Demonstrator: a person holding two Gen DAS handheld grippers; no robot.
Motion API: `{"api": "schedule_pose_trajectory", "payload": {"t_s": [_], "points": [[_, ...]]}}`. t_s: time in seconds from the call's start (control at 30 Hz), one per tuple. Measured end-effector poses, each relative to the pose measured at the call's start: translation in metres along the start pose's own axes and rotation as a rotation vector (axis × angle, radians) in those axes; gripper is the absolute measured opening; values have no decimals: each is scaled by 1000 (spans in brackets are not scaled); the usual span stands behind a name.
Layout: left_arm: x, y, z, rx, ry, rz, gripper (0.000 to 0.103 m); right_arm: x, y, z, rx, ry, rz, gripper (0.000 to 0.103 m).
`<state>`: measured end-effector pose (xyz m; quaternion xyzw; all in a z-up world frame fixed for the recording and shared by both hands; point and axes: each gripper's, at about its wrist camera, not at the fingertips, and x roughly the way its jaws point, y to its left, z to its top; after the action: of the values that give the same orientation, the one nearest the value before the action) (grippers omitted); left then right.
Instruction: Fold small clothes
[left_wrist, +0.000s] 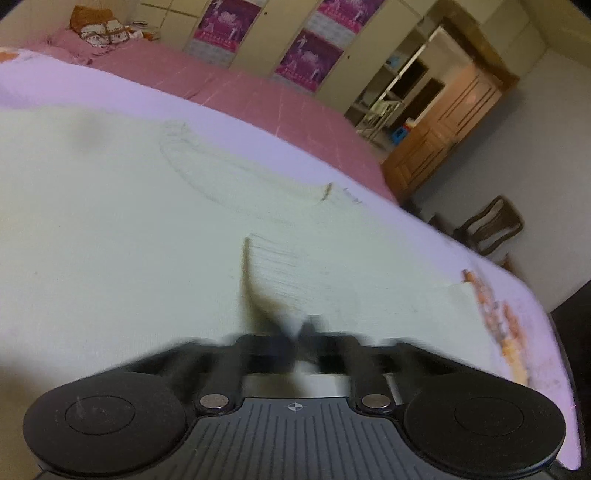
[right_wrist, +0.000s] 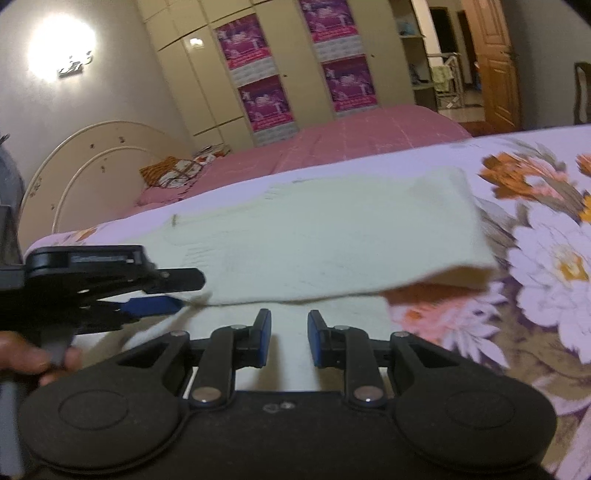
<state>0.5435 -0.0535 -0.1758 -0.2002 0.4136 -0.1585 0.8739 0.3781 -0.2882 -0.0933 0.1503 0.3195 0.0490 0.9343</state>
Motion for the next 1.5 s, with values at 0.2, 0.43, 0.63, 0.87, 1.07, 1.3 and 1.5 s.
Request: {"api": "schedule_pose_trajectory", "payload": {"t_s": [0.2, 0.43, 0.63, 0.87, 1.07, 1.3, 1.5], "points": [[-28, 22, 21, 3, -124, 25, 3, -2, -15, 1, 74, -2, 31, 42], [-45, 67, 36, -10, -155, 119, 3, 8, -14, 1, 137, -7, 57, 44], [-45, 87, 28, -43, -166, 141, 3, 13, -29, 6, 258, -29, 67, 44], [-45, 102, 24, -77, -183, 152, 3, 18, -49, 13, 365, -45, 68, 44], [-40, 110, 20, -58, -155, 153, 3, 23, -60, 12, 438, -46, 78, 43], [-48, 114, 14, -56, -165, 158, 3, 33, -69, 13, 443, -41, 33, 5], [-63, 111, 4, -30, -188, 179, 3, 27, -64, 19, 370, -59, 17, 4]]}}
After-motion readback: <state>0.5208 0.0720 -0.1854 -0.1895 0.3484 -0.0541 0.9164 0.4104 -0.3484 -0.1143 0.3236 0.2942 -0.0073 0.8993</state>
